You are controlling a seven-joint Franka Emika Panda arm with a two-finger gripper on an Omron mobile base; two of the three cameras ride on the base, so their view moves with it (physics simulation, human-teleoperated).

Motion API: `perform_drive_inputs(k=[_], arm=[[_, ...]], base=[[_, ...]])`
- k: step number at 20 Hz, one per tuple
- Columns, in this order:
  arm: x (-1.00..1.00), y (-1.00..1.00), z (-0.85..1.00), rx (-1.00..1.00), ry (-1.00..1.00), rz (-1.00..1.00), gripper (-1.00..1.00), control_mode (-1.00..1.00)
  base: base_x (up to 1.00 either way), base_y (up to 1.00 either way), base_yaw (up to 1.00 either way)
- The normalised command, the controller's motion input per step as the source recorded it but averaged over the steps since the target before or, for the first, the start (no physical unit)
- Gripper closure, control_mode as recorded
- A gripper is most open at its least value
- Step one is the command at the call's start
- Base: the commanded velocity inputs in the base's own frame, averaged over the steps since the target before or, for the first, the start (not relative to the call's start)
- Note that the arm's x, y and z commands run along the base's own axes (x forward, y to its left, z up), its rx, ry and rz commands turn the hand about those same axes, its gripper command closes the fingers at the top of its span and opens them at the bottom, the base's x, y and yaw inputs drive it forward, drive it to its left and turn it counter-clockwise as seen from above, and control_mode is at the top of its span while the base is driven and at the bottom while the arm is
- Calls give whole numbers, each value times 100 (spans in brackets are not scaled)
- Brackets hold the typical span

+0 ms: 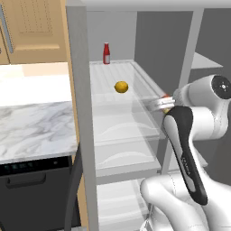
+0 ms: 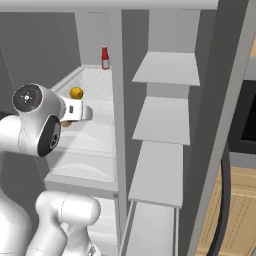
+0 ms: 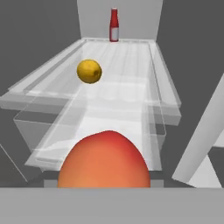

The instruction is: Take the lemon and mango from the fridge shelf and place them in the freezer drawer to begin freezing them.

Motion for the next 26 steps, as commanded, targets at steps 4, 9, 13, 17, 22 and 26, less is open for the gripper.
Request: perform_drive_inputs(k=[4, 9, 13, 17, 22, 26], arm=[[0, 7, -16, -1, 10, 5, 100, -100], [-18, 0, -8, 0, 0, 1, 100, -100], [-24, 0, 0, 0, -1, 0, 100, 100], [0, 0, 0, 0, 0, 0, 100, 100], [0, 0, 0, 0, 0, 0, 100, 100], [0, 0, 0, 0, 0, 0, 100, 100]], base=[[0, 0, 0], [0, 0, 0], [-75, -2, -4], [-100, -7, -9], [-98, -13, -11], [-63, -20, -16]])
